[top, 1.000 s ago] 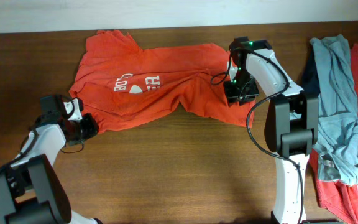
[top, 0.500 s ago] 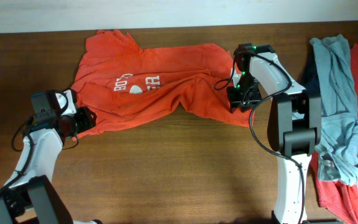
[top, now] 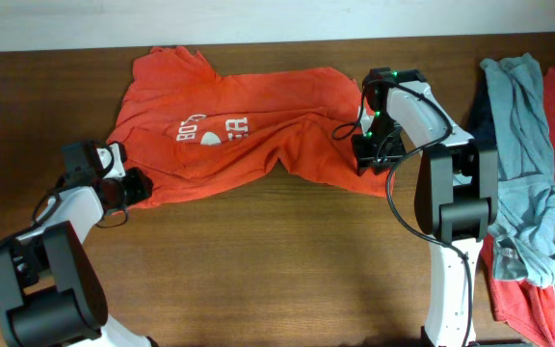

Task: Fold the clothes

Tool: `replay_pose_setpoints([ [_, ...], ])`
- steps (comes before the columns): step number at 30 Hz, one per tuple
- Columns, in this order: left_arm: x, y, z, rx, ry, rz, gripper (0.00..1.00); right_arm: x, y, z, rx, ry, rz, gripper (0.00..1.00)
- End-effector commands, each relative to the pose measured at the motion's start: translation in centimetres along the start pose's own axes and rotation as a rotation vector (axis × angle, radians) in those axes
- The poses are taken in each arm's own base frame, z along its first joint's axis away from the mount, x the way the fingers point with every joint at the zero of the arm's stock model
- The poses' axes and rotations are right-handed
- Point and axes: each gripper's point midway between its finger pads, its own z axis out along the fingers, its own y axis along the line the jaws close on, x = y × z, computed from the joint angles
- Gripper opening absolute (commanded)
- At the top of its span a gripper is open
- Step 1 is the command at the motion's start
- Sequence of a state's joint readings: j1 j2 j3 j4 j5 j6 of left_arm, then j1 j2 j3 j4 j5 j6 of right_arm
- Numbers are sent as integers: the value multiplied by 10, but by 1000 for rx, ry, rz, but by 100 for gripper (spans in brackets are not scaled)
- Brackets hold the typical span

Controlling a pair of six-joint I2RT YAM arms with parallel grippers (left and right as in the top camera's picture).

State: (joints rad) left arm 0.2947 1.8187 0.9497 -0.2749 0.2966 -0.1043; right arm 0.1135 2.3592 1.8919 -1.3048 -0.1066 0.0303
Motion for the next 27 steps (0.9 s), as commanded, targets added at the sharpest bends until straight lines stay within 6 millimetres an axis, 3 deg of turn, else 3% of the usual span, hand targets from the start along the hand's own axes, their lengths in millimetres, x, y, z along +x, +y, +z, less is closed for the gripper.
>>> replay_pose_setpoints([
  [1, 31, 34, 21, -145, 107, 1, 38, 6, -7, 0, 12, 12, 24, 42],
  [4, 40, 56, 15, -256, 140, -11, 38, 7, -15, 0, 41, 15, 32, 42],
  [7, 47, 84, 5, -331, 165, -69, 38, 14, -36, 7, 66, 42, 68, 42],
  [11, 46, 96, 1, -342, 157, -104, 37, 19, -62, 9, 103, 51, 107, 42],
  [18, 46, 94, 2, -314, 157, -114, 38, 17, -97, 7, 138, 32, 114, 42],
  [27, 77, 86, -4, -286, 285, -144, 38, 26, -95, 6, 123, 67, 118, 43],
])
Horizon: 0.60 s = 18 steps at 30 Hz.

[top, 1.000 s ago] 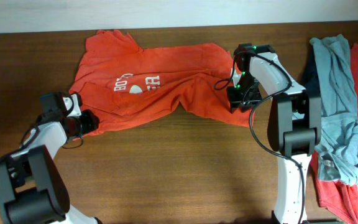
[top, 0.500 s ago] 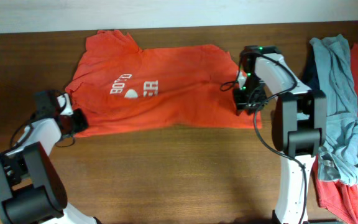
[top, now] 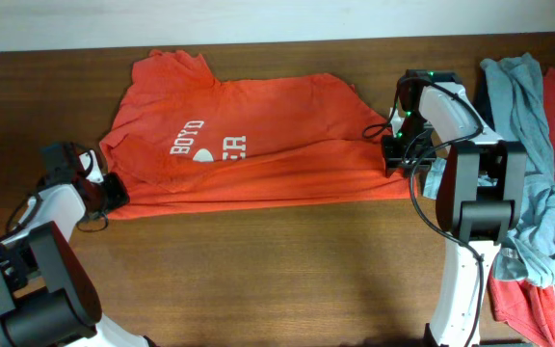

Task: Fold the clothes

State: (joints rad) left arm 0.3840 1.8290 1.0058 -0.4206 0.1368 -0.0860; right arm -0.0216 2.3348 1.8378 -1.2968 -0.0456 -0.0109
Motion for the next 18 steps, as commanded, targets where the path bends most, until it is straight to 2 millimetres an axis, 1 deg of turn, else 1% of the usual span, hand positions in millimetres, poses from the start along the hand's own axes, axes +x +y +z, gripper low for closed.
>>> replay_pose_setpoints([
  [1, 73, 28, 22, -88, 244, -43, 37, 16, -32, 9, 92, 69, 25, 42],
  [2, 85, 27, 19, -83, 293, -49, 33, 25, -32, 9, 90, 109, 25, 42],
  [4, 95, 27, 16, -87, 339, -55, 31, 35, -31, 8, 89, 148, 25, 42],
  [7, 104, 28, 12, -93, 377, -58, 31, 52, -30, 9, 86, 217, 24, 43],
  [9, 106, 28, 11, -95, 386, -59, 31, 57, -30, 12, 86, 237, 24, 42],
  [11, 109, 31, 10, -112, 400, -57, 31, 60, -30, 15, 85, 247, 24, 42],
  [13, 112, 31, 9, -112, 412, -58, 31, 59, -30, 15, 85, 245, 24, 36],
  [17, 110, 30, 9, -108, 406, -58, 31, 58, -27, 9, 68, 222, 26, 36],
  [18, 108, 30, 8, -108, 402, -58, 31, 56, -25, 4, 60, 203, 27, 36],
])
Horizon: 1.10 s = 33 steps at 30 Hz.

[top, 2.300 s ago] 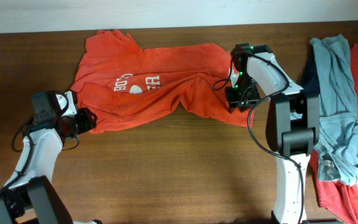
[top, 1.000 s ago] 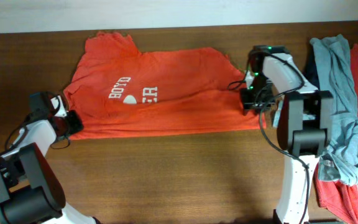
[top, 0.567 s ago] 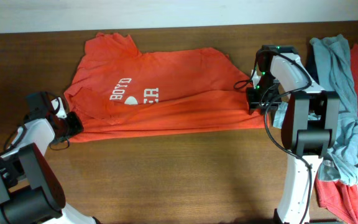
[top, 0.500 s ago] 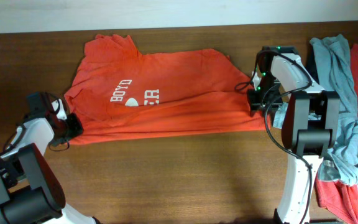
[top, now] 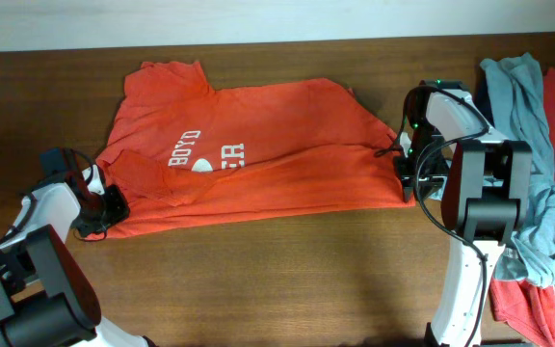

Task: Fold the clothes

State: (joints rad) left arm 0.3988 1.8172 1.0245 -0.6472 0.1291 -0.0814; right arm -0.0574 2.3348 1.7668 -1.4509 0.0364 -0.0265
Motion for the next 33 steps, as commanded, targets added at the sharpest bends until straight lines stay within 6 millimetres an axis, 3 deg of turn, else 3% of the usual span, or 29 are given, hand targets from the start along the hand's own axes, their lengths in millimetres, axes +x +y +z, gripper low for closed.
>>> replay_pose_setpoints([
  [1, 57, 22, 31, -79, 206, -27, 31, 1, 0, -12, -6, -41, 8, 36],
  [9, 21, 6, -12, -22, 46, -8, 32, 3, -3, -88, 1, -295, 17, 38],
  [12, 5, -8, -31, 45, -39, 5, 39, -5, -4, -107, 3, -393, 20, 49],
  [14, -4, -16, -43, 85, -91, 15, 44, -11, -3, -111, 0, -425, 19, 50],
  [21, -5, -21, -48, 103, -103, 21, 48, -34, 26, -93, -154, -453, -85, 51],
  [28, -4, -23, -48, 111, -100, 26, 49, -40, 23, -59, -135, -401, -76, 52],
  [33, -3, -35, -43, 109, -98, 92, 48, -41, 25, -29, -137, -385, -76, 50],
])
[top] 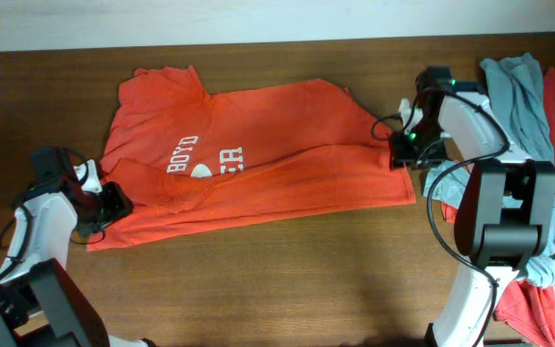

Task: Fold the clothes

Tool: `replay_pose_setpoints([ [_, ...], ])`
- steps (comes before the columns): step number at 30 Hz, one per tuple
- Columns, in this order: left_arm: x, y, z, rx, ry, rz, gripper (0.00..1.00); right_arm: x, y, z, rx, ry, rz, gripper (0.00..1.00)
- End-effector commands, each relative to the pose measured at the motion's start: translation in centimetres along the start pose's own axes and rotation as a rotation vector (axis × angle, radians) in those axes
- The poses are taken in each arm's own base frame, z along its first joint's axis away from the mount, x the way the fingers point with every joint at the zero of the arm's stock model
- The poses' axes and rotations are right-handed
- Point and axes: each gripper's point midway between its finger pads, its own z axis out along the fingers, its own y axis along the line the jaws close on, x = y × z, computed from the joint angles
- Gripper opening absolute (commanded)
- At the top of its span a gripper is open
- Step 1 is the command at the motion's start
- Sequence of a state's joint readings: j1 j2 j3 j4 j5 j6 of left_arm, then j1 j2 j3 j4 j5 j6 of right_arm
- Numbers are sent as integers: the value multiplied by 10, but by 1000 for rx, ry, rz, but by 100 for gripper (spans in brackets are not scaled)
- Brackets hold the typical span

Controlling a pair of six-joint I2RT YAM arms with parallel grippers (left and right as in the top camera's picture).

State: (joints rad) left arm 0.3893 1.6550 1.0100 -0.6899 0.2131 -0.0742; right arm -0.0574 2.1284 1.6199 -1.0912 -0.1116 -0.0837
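An orange T-shirt with white lettering lies spread across the wooden table, neck and sleeve toward the left. My left gripper sits at the shirt's lower left edge, shut on the cloth there. My right gripper is at the shirt's right edge, a little above its lower right corner, and looks shut on the hem. A long crease runs from the lettering toward the right gripper. The fingertips of both grippers are too small to see clearly.
A pile of other clothes lies at the right: a grey-blue garment, a red one with white letters and a dark one behind my right arm. The table's back edge meets a white wall.
The left gripper has shifted slightly left and the shirt's lower left corner now reaches further down-left. The right gripper has moved a little toward the back along the shirt's right edge.
First the shirt was bunched in the middle with both grippers on its lower edge, closer together. Then the grippers stood further apart and the shirt was stretched wide. Later the hem lay nearer the front. Now the shirt lies mostly flat.
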Motion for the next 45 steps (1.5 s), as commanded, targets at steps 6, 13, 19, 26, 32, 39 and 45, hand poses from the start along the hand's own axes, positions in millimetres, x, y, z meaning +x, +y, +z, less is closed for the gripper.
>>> replay_pose_setpoints([
  [6, 2, -21, 16, 15, 18, 94, 48, 32, -1, 46, -19, 75, 5, 50],
  [13, 9, -14, 32, -8, 68, 85, 48, 57, -1, 58, -22, 152, 14, 17],
  [19, 27, -6, 46, -32, 153, 69, 48, 78, -2, 54, -8, 240, 33, 10],
  [26, 59, 19, 52, -153, 288, 53, 47, 108, -15, 44, 88, 366, 101, 10],
  [32, 73, 24, 53, -176, 338, 35, 43, 132, -12, 39, 82, 464, 106, 10],
  [39, 83, 25, 50, -180, 377, 20, 35, 143, -11, 42, 79, 493, 123, 17],
  [45, 69, 19, 39, -162, 320, 26, 31, 109, -10, 19, 78, 385, 118, 22],
])
